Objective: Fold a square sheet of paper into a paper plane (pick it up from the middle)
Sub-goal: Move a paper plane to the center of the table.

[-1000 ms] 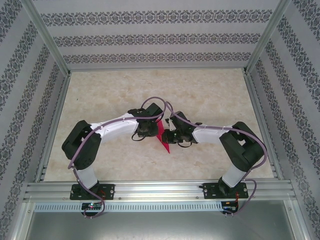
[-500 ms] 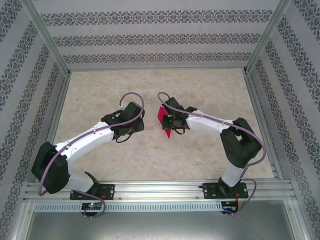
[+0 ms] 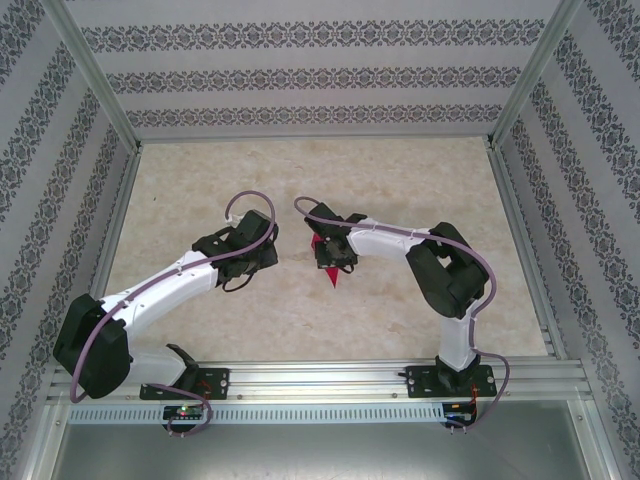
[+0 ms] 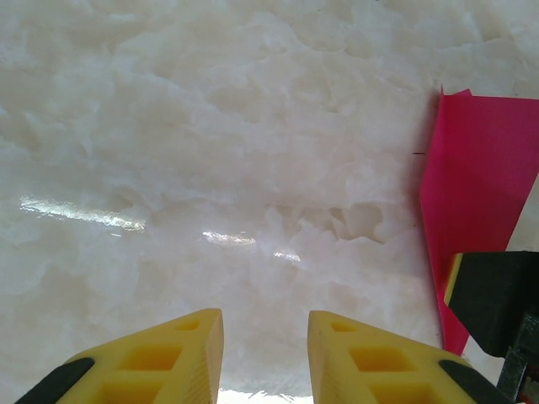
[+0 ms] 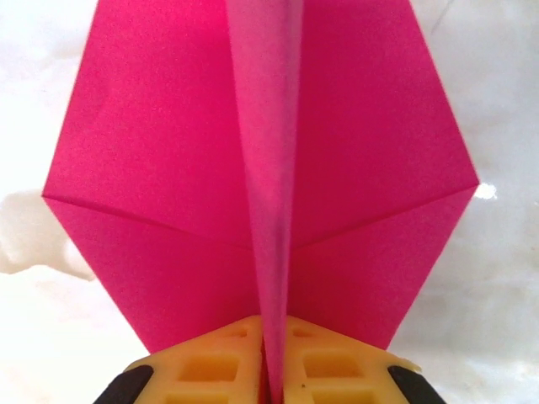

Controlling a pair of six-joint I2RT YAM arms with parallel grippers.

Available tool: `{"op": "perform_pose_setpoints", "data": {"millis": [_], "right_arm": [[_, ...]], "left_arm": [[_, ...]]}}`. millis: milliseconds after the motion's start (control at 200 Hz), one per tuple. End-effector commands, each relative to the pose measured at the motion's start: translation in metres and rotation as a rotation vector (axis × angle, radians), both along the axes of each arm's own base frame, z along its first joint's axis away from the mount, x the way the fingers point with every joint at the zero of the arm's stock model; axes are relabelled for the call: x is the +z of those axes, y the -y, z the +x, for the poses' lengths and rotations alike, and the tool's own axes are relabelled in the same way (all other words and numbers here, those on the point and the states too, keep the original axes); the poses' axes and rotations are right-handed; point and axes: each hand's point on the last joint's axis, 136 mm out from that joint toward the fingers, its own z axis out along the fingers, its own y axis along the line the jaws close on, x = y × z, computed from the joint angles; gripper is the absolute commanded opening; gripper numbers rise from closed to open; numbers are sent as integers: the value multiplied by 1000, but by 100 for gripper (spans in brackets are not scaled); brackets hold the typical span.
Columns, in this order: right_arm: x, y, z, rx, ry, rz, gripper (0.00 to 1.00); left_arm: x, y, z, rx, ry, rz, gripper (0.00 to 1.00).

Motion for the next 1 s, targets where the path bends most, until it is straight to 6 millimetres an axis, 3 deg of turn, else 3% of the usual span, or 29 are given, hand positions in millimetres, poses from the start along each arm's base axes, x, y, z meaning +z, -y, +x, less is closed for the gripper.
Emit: {"op": "perform_pose_setpoints", "data": {"millis": [0, 370, 769, 869, 999], "right_arm": [[-10, 5, -4, -28, -8, -11, 13], [-26, 12, -8, -73, -50, -36, 16], [-46, 14, -20, -68, -92, -114, 19], [-40, 11, -18, -62, -82, -108, 21], [-14, 5, -9, -51, -34, -78, 25]], "left_arm": [[3, 0, 7, 22, 26, -29, 34], [-7, 14, 12, -7, -22, -46, 34], [2, 2, 11, 30, 25, -30, 34], [6, -3, 10, 43, 49, -30, 35], [14, -9, 11, 54, 85, -17, 36]]}}
